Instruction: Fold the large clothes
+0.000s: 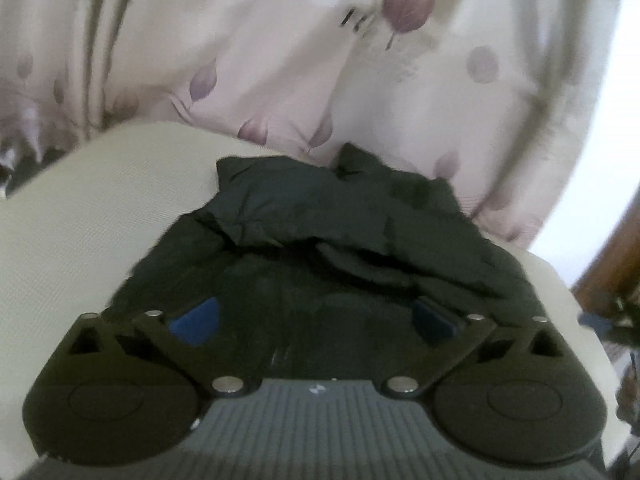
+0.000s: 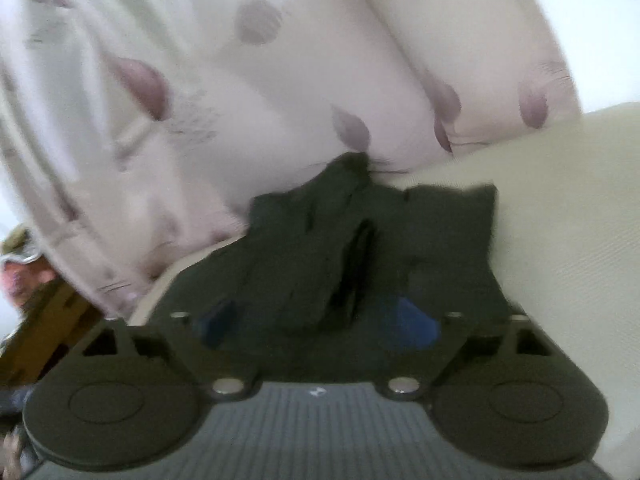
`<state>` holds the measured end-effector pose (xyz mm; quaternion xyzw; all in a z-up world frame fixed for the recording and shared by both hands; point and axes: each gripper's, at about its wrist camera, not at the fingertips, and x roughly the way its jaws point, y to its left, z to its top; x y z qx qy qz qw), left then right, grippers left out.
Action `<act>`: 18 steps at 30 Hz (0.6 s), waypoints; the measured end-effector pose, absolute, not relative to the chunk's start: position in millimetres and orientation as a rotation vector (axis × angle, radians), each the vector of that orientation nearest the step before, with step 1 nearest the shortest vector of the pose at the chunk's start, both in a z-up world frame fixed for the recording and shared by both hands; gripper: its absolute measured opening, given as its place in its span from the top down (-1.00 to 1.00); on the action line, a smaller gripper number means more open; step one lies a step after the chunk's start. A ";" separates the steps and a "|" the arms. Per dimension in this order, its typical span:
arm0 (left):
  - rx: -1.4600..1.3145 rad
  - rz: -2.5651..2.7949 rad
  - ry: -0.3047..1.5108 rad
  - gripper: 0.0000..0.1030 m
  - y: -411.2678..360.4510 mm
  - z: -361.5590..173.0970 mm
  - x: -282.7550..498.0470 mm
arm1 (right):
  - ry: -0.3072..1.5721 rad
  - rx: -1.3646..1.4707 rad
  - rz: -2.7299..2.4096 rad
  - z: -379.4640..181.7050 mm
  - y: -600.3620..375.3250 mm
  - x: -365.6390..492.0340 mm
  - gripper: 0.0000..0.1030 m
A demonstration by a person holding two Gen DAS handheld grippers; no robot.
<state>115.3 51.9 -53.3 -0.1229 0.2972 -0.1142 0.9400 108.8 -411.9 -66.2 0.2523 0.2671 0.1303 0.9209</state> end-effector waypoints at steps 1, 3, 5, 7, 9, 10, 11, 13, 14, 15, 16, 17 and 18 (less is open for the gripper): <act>-0.246 -0.229 0.595 -1.00 55.2 -48.6 96.5 | 0.549 0.507 0.280 -63.4 -416.2 76.0 -0.75; -0.250 -0.221 0.577 -1.00 67.2 -44.3 63.0 | 0.559 0.461 0.249 -62.0 -416.4 23.1 -0.75; -0.244 -0.196 0.574 -1.00 82.7 -44.7 32.8 | 0.562 0.408 0.169 -68.9 -423.7 -38.9 -0.77; -0.241 -0.139 0.583 -1.00 98.8 -49.2 8.4 | 0.598 0.391 0.086 -80.6 -431.2 -87.9 -0.78; -0.271 -0.117 0.618 -1.00 115.7 -59.6 -6.8 | 0.631 0.443 0.056 -94.9 -435.4 -121.9 -0.78; -0.281 -0.112 0.647 -1.00 123.3 -64.6 -12.8 | 0.654 0.500 0.063 -104.3 -437.7 -137.1 -0.78; -0.290 -0.102 0.674 -1.00 128.6 -70.9 -16.4 | 0.673 0.552 0.062 -113.0 -439.1 -147.1 -0.78; -0.303 -0.091 0.709 -1.00 136.7 -81.8 -19.9 | 0.685 0.629 0.048 -126.8 -440.3 -155.7 -0.78; -0.304 -0.094 0.721 -1.00 137.9 -86.4 -19.9 | 0.686 0.669 0.055 -132.8 -441.5 -158.5 -0.78; -0.313 -0.104 0.734 -1.00 139.2 -91.2 -19.1 | 0.684 0.710 0.064 -137.7 -440.8 -156.7 -0.78; -0.335 -0.114 0.748 -0.99 142.2 -96.2 -18.9 | 0.676 0.762 0.078 -143.0 -439.8 -154.0 -0.78; -0.359 -0.130 0.758 -0.99 143.2 -99.4 -18.0 | 0.671 0.802 0.093 -147.3 -439.1 -149.6 -0.78; -0.378 -0.160 0.762 -0.99 144.3 -102.6 -16.5 | 0.673 0.834 0.104 -150.7 -437.7 -147.7 -0.77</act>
